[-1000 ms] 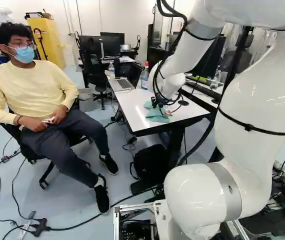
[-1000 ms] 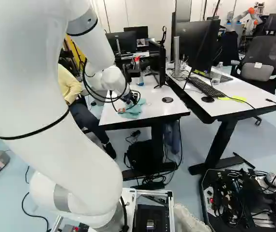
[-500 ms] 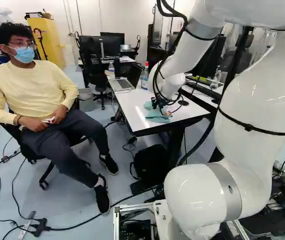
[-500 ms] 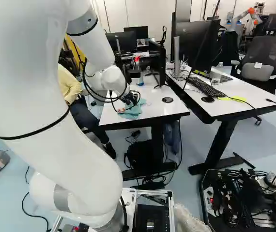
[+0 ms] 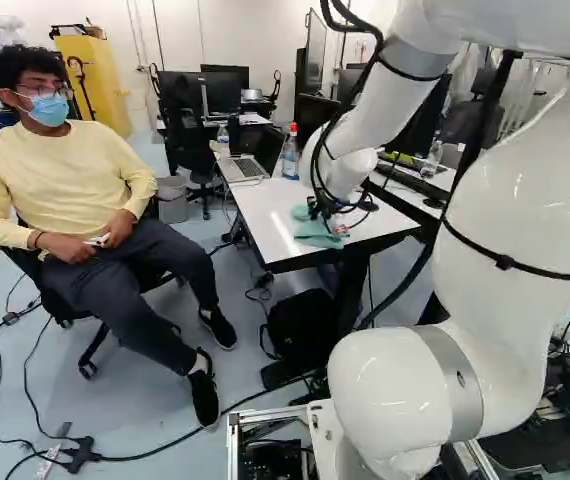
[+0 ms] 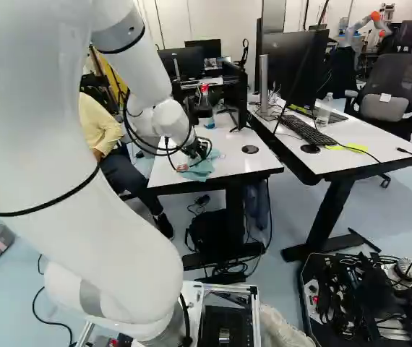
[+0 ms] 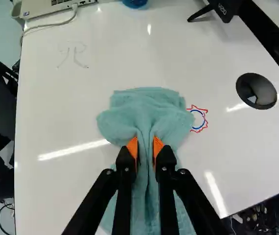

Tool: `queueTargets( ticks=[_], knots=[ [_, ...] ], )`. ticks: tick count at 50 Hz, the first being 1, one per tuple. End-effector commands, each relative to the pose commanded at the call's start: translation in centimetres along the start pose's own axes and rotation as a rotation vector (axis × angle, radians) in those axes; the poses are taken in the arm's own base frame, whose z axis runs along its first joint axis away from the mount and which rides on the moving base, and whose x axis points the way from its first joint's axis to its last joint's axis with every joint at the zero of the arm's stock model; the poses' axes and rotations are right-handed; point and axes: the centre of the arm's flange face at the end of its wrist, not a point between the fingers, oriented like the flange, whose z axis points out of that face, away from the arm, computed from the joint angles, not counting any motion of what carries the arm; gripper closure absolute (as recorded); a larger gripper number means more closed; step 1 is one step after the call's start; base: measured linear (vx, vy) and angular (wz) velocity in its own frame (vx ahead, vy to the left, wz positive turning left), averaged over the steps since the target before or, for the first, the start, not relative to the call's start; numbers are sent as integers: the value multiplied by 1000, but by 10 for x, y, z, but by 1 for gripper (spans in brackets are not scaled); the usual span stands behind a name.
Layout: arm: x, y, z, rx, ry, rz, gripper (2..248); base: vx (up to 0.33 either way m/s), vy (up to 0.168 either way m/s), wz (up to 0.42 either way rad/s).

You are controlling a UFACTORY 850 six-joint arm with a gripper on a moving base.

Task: Clean the table with the green towel

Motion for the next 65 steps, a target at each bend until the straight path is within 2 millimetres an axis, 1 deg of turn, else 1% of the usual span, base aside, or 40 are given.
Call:
queueTargets(
  ticks=[12, 33, 42, 52, 59, 65],
  knots=[
    [-5, 19, -4, -28, -1, 35, 194, 0, 0, 0],
    [-2, 53, -1, -77, 0, 96, 194, 0, 0, 0],
    [6, 67, 5, -95, 1, 119, 194, 0, 0, 0],
    [20, 80, 16, -109, 5, 136, 194, 0, 0, 0],
    [30, 83, 24, -111, 8, 137, 194, 0, 0, 0],
    [39, 82, 32, -106, 11, 131, 194, 0, 0, 0]
  ],
)
